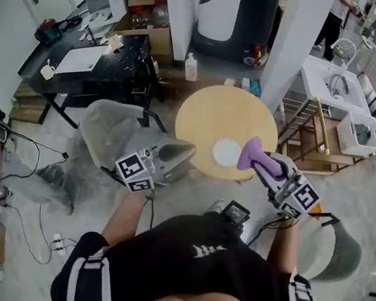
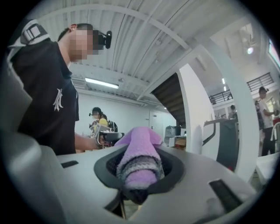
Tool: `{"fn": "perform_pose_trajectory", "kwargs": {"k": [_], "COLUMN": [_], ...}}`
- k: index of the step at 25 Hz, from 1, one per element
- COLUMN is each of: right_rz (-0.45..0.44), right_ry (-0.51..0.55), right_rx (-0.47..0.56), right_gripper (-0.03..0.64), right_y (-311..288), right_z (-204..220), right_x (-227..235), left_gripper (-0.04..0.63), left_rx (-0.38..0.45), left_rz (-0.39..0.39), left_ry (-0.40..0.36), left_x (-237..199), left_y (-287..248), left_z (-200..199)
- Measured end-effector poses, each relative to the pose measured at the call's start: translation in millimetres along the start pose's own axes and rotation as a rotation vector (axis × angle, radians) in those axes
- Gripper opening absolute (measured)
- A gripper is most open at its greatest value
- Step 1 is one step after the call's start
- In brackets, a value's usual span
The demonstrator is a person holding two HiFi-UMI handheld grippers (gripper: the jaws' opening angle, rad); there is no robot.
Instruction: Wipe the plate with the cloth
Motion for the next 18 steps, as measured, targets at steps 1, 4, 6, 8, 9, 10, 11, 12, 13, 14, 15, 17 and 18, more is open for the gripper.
{"fn": "perform_pose_trajectory", "kwargs": {"k": [1,4,6,8,9,10,11,12,13,14,15,17,18], "right_rz": [-0.013,-0.019,-0.005,0.004,0.004,0.001,-0.003,-0.009,-0.023,-0.044,-0.071,-0.119,-0.134], "right_ry": [-0.012,-0.047,-0.08,-0.118,-0.138,-0.16,-0.192,-0.243,-0.31,-0.38,-0.431,-0.456,-0.438], "right_rx": [0.02,0.011,-0.028,-0.07,-0.089,-0.105,-0.112,-0.096,-0.05,0.022,0.104,0.231,0.259], "right_gripper": [0.097,0.097,0.097,0.097,0.097,0.097,0.097,0.097,0.097,0.097,0.097,0.097,0.097], "right_y": [-4,-9,-9,-7,-6,-5,-4,-2,-1,0,1,3,5], "right_z": [1,12,23,35,39,43,44,43,39,33,25,8,1], "right_x": [-15,-61,-88,-112,-123,-133,-141,-147,-152,-154,-156,-156,-155], "left_gripper": [0.013,0.012,0.012,0.012,0.012,0.012,0.012,0.012,0.012,0.012,0.012,0.012,0.012], "left_rx": [-0.009,-0.046,-0.054,-0.042,-0.042,-0.05,-0.059,-0.065,-0.068,-0.068,-0.067,-0.073,-0.078], "left_rz": [0.0,-0.029,-0.059,-0.062,-0.055,-0.044,-0.031,-0.017,-0.005,0.006,0.017,0.042,0.056], "left_ry": [0.002,0.012,0.063,0.134,0.154,0.164,0.17,0.18,0.191,0.2,0.203,0.183,0.164], "left_x": [9,31,39,48,53,58,64,69,72,75,77,84,88], "left_y": [13,55,80,97,102,104,104,103,101,97,93,83,79], "left_z": [1,10,20,30,34,39,42,45,46,46,45,40,36]}}
Point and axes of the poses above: the fingertips, and each gripper's own axes: y backward along the fingers, x to its right, z out of its underside, the point moved 7 cm from there along y, backward along the fingers, and after that the axes turned 9 degrees about x, right-handed, at the moved point
